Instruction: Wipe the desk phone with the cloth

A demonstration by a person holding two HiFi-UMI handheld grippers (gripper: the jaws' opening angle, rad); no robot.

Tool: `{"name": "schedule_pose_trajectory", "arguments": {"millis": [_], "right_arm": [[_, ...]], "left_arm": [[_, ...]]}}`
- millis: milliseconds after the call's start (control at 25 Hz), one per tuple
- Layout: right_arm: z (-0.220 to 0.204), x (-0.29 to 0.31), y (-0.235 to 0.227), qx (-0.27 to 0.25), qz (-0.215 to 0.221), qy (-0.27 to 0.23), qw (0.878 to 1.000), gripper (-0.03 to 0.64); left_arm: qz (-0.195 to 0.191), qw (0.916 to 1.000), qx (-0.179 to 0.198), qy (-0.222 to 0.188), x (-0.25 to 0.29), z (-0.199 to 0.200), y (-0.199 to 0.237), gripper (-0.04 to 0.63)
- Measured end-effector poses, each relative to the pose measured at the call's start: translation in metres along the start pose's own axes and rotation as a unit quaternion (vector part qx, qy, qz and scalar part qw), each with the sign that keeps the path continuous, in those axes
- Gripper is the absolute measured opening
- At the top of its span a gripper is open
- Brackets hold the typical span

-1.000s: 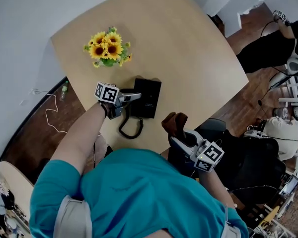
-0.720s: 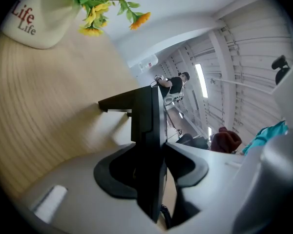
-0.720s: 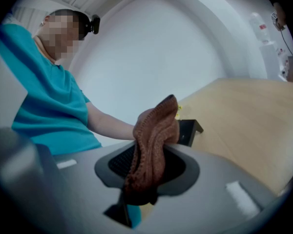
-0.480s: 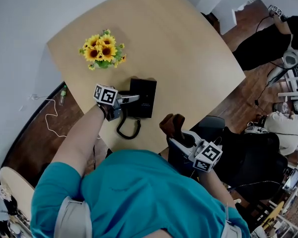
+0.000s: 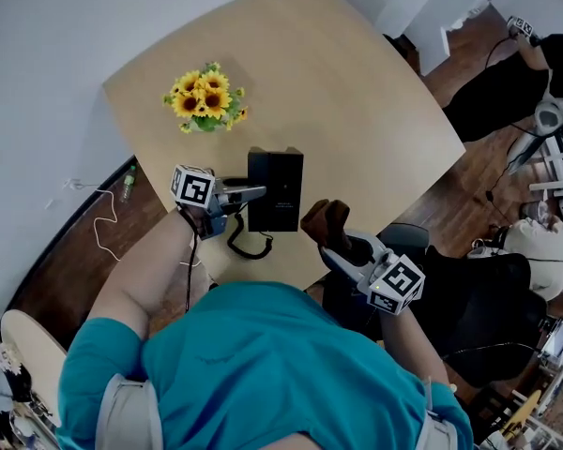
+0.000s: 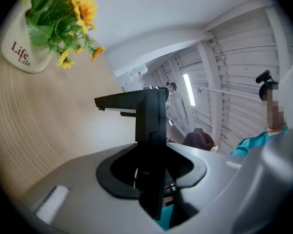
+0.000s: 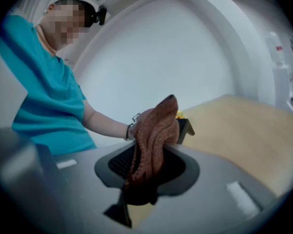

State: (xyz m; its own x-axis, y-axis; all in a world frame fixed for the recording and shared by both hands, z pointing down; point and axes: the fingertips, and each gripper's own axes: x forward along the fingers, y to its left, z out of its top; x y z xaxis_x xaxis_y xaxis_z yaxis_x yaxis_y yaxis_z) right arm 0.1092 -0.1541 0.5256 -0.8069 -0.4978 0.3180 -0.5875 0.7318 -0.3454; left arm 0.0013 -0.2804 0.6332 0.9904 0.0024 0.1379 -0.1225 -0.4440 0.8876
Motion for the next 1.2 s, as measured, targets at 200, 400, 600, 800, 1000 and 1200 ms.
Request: {"name": "schedule_pose_trajectory", "arguments": {"millis": [200,400,600,800,1000,1200], "right_arm": [[0.065,0.024,-0.011,-0.214,-0.029,0.064,0.974,0.114],[0.113,0.068,-0.012,-0.417,-0.048,0.159,0.894,0.114],[0.109,0.097,0.000,-0.521,-0.015,0.234,0.821,0.114],[0.067,0.095,0.036,-0.543,0.040,0.266,0.795,0.114],[-0.007,0.088,0.074,-0.537,0.115,0.309,0.777,0.114],[-0.031,0.075,0.092,-0.499,0.164,0.302,0.796,0.114]], "left_arm": [[-0.005,0.9998,-0.016,0.004,-0.018,0.012,-0.064,0.169],[0.008,0.9999,-0.008,-0.007,-0.039,0.019,-0.102,0.169],[0.017,0.9997,0.013,-0.015,-0.045,0.018,-0.124,0.169],[0.024,0.9987,0.012,-0.044,-0.061,0.026,-0.130,0.169],[0.019,0.9959,-0.034,-0.081,-0.074,0.032,-0.124,0.170],[-0.017,0.9946,-0.033,-0.096,-0.071,0.043,-0.132,0.169]]}}
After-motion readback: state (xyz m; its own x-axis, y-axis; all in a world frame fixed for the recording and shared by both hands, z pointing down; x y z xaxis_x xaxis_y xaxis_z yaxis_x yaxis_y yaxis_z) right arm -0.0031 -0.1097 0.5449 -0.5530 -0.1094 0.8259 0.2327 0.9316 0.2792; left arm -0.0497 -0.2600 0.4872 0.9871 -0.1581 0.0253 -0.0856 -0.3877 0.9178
